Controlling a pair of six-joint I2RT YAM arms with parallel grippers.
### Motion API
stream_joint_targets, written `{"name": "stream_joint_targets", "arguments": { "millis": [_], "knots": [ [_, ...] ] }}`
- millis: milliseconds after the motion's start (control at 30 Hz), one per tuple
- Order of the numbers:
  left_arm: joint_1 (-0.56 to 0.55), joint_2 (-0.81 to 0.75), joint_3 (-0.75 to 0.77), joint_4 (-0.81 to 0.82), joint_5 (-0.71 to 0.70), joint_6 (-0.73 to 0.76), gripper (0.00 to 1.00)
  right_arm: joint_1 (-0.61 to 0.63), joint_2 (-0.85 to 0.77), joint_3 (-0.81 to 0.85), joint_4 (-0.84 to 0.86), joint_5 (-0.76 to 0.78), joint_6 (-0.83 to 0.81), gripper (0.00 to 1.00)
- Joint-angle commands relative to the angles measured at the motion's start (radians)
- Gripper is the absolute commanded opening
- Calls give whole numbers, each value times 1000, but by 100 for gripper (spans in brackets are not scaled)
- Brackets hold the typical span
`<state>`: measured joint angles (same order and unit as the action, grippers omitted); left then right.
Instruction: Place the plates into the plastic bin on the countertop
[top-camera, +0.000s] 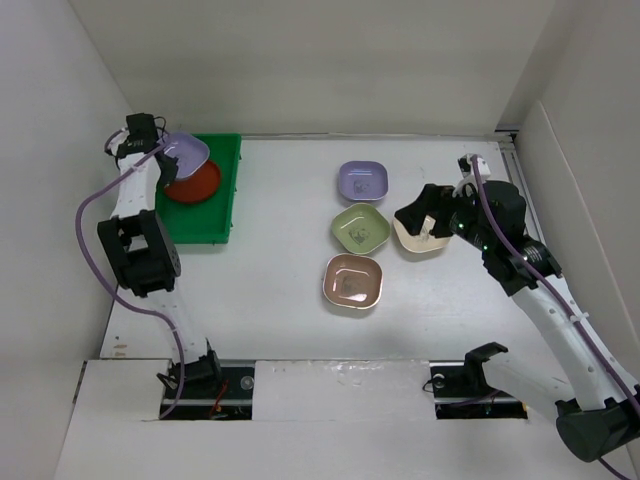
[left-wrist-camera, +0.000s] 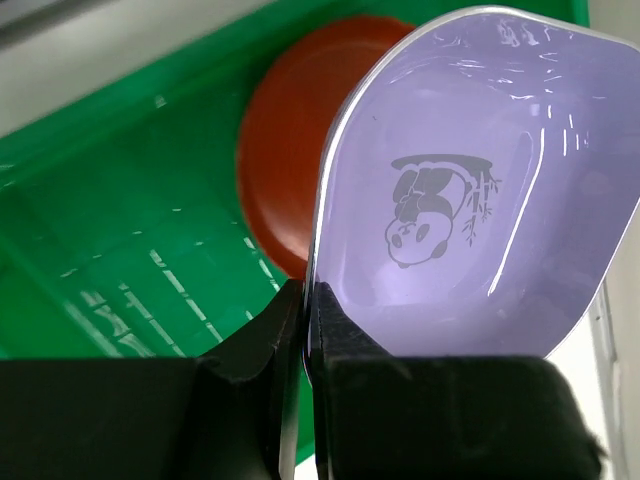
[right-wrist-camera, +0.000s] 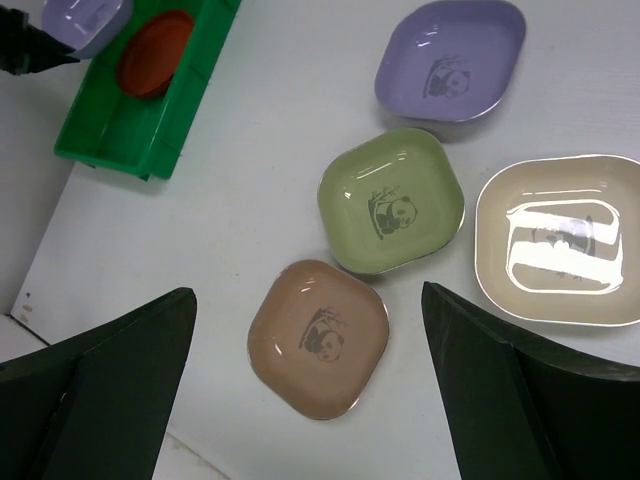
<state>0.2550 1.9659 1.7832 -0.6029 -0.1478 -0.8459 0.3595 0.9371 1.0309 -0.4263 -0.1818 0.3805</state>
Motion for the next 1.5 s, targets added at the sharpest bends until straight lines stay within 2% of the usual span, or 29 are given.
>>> {"name": "stream_joint_targets", "arguments": {
  "millis": [0, 167, 333, 400, 433, 467, 500, 533, 567, 700, 800, 933, 967, 1100, 1133, 1200, 1300, 1367, 1467],
  "knots": [
    [-45, 46, 84, 22, 24, 67, 0, 2, -11, -8, 37, -19, -25, 100],
    [-34, 83, 75, 22, -28, 87, 0, 2, -11, -17, 27, -19, -25, 100],
    [-2, 97, 39, 52, -13, 77, 0, 2, -11, -17, 18, -8, -25, 100],
    [-2, 74, 39, 75, -4, 87, 5, 2, -11, -17, 18, -8, -34, 100],
    [-2, 74, 50, 84, 7, 97, 12, 2, -11, -8, 18, -8, -34, 100],
    [-2, 74, 59, 84, 7, 97, 26, 2, -11, -8, 18, -8, -34, 100],
    [-2, 74, 59, 84, 17, 113, 70, 12, -11, -8, 18, -8, -34, 100],
    [-2, 65, 74, 75, 30, 113, 97, 12, -11, -8, 9, -8, -34, 100],
    [-2, 65, 84, 75, 30, 113, 100, 12, -11, -8, 9, -8, -34, 100],
    [-2, -33, 56, 124, 106, 155, 100, 12, -11, 1, 9, 14, -34, 100],
    [-84, -106, 56, 124, 120, 218, 100, 12, -11, 1, 0, 54, -34, 100],
    [-282, -125, 74, 106, 102, 252, 100, -16, -21, 1, 0, 64, -25, 100],
    [-375, -125, 85, 106, 84, 252, 100, -16, -21, 1, 0, 64, -25, 100],
    [-551, 20, 200, 94, 96, 291, 100, -39, -43, 14, -23, 87, -6, 100],
    [-580, 62, 287, 83, 96, 301, 100, -48, -55, 14, -32, 87, -6, 100],
    [-655, 187, 369, 83, 108, 359, 100, -48, -81, 23, -43, 87, -6, 100],
    [-718, 322, 488, 83, 94, 393, 100, -48, -104, 23, -63, 87, -6, 100],
    [-718, 376, 531, 83, 94, 393, 100, -57, -118, 23, -87, 77, -6, 100],
    [-727, 409, 500, 139, 135, 393, 100, -57, -141, 23, -97, 77, -15, 100]
  ]
}}
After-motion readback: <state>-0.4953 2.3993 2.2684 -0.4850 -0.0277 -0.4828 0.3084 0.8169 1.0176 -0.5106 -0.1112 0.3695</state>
